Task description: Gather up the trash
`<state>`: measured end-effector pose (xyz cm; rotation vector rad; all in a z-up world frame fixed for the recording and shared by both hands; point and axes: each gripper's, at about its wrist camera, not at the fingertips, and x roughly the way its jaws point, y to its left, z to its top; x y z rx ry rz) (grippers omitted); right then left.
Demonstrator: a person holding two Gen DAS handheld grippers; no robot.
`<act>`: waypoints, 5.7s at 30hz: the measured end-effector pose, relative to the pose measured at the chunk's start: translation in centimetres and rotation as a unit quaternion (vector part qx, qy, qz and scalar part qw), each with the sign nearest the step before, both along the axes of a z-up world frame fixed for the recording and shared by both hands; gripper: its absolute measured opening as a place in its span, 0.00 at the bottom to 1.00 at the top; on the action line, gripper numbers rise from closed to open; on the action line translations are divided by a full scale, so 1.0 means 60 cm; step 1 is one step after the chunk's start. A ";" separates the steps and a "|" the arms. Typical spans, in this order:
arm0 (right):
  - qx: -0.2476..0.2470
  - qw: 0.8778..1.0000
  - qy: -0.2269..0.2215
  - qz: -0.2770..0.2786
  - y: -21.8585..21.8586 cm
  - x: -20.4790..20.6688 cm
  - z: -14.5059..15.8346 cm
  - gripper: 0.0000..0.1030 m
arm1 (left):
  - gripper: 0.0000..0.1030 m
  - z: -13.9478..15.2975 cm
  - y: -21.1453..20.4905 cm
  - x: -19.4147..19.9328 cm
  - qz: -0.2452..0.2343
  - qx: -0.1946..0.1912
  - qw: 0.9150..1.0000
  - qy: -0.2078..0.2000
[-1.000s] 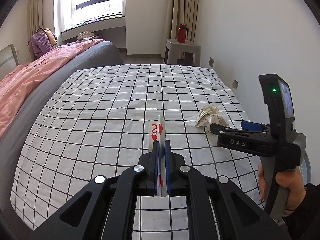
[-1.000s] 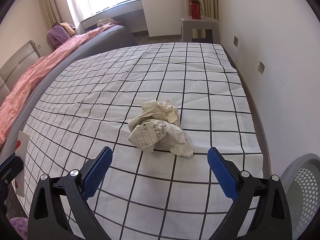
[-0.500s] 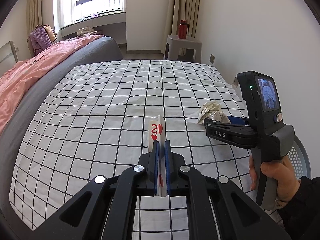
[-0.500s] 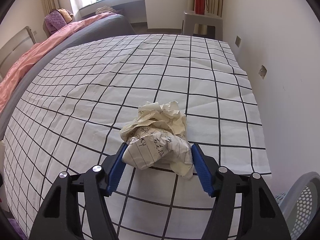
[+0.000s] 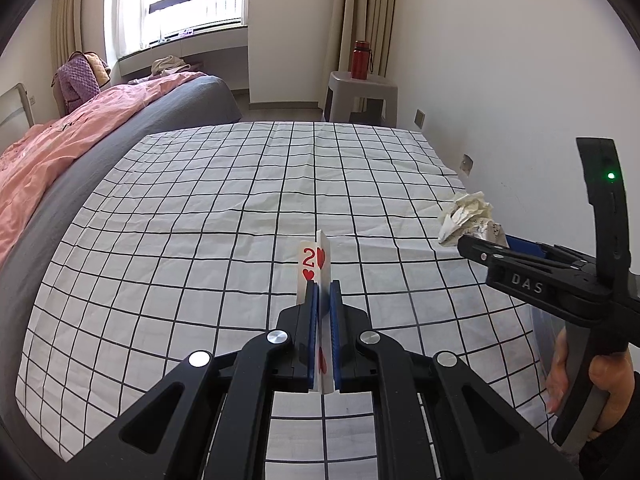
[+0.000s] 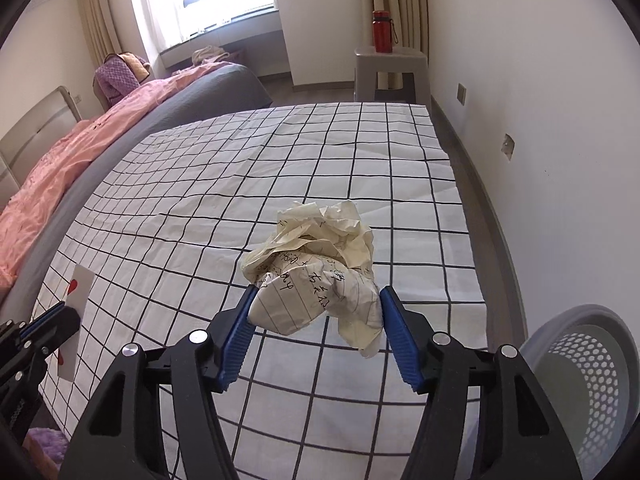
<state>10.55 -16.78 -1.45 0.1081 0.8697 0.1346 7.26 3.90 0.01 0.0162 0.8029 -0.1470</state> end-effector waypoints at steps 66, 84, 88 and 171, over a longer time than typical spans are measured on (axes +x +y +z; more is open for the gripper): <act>0.030 0.978 -0.014 -0.204 -0.402 -0.325 -0.003 0.79 | 0.59 -0.045 -0.440 -0.095 -0.229 0.010 0.973 -0.001; 0.036 0.978 -0.015 -0.203 -0.397 -0.320 -0.006 0.85 | 0.68 -0.043 -0.433 -0.105 -0.219 0.015 0.976 -0.005; 0.036 0.978 -0.014 -0.203 -0.396 -0.321 -0.006 0.86 | 0.69 -0.043 -0.432 -0.104 -0.216 0.015 0.976 -0.006; 0.042 0.978 -0.014 -0.203 -0.391 -0.318 -0.004 0.88 | 0.82 -0.050 -0.433 -0.104 -0.191 0.044 0.981 -0.005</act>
